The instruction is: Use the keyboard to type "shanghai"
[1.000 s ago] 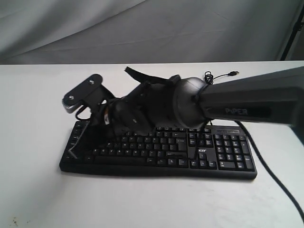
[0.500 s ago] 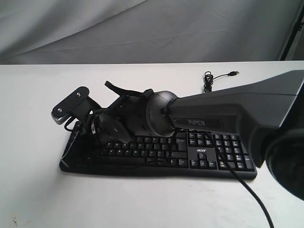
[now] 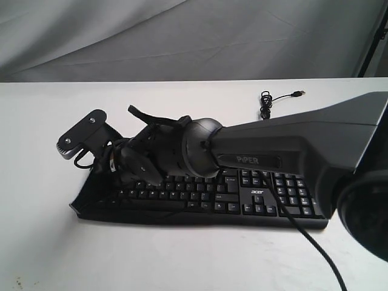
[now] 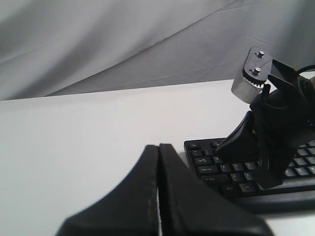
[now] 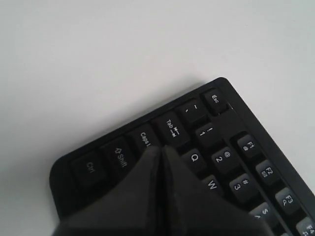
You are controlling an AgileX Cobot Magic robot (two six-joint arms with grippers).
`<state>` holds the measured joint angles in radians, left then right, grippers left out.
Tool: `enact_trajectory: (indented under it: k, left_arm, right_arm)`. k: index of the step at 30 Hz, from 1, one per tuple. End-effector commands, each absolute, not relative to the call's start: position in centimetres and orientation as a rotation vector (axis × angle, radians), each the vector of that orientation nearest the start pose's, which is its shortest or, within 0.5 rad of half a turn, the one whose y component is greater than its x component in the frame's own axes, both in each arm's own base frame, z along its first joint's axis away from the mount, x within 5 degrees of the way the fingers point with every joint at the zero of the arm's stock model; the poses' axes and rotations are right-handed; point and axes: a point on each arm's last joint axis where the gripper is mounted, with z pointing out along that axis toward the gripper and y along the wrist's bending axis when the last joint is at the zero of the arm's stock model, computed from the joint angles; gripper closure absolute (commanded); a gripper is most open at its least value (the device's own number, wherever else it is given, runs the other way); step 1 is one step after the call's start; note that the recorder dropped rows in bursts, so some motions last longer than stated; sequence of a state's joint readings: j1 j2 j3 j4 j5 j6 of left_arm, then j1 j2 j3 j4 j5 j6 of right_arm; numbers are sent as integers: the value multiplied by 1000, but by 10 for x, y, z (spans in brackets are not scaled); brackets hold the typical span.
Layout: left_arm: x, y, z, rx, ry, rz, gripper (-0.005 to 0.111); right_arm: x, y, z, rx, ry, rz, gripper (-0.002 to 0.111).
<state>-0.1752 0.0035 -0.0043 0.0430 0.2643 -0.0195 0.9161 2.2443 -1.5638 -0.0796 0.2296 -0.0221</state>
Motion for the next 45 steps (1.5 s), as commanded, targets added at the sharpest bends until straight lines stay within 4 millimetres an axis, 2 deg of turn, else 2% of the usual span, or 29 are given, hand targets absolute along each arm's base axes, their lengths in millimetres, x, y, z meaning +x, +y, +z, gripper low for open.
enact_trajectory:
  k: [1,6,21,26,29,33,38,42,45]
  left_arm:
    - [54,-9,190,165,1736,-107,107]
    - [54,-9,190,165,1736,-107,107]
    - [54,-9,190,165,1736,-107,107]
    - [54,-9,190,165,1736,-107,107]
    - [54,-9,190,165,1736,-107,107]
    - [54,-9,190,165,1736,-107,107]
    - [54,-9,190,165,1736,-107,107]
    - [54,-9,190,165,1736,-107,107]
    - [54,-9,190,165,1736,-107,107]
  right_arm:
    - [301,387,132,-1162,2103,366,108]
    - [306,384,122,-1146,2132,362,108]
    - [308,383,118,-1140,2132,362,108]
    - [308,383,105,-1153,2155,351,108]
    - [307,383,103,-1156,2162,347,108]
    - [307,381,121,-1162,2145,341,108]
    - [303,374,156,-1178,2123,311,108]
    - [296,355,167,-1133,2146,319,108]
    - [289,330,165,-1075,2186,328,108]
